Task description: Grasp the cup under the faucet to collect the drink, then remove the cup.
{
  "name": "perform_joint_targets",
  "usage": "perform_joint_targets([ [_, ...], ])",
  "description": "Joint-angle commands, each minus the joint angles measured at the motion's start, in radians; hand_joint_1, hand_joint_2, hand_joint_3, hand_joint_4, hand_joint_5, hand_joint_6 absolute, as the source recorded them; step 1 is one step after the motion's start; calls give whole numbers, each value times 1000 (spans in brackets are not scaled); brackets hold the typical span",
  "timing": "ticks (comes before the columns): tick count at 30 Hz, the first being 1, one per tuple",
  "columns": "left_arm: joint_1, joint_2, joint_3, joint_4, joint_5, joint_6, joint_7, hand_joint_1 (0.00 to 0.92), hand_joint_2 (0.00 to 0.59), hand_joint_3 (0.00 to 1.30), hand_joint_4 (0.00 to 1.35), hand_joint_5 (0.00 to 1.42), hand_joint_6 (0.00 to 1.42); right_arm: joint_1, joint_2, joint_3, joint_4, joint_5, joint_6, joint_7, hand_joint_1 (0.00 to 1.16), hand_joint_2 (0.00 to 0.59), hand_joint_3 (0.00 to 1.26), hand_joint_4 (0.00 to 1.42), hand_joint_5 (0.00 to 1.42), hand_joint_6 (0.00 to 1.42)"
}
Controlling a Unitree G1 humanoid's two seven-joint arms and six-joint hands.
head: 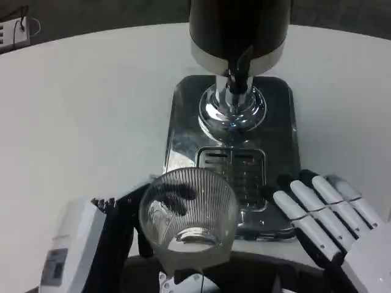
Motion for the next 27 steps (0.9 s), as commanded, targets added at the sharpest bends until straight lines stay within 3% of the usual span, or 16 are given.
perform_joint_targets([
  [1, 3, -7, 0, -9, -21, -16, 3, 821, 0, 1054, 1098, 1150, 1401, 17, 1, -6, -16, 16, -8, 2, 159, 579, 105, 64, 50, 80],
  [10, -75, -5, 35, 77, 7, -4, 41, 822, 0, 1054, 1098, 1150, 1401, 40, 14, -23, -24, 16, 2, 3, 175, 575, 105, 64, 51, 93],
  [14, -165, 1, 45, 174, 21, 1, 65, 822, 0, 1054, 1098, 1138, 1401, 66, 19, -38, -38, 11, 4, 0, 178, 578, 105, 64, 51, 94],
  [27, -454, 18, -2, 489, 82, 25, 151, 823, 0, 1054, 1098, 1137, 1384, 115, 28, -98, -53, 44, 2, -2, 186, 580, 105, 64, 51, 95],
])
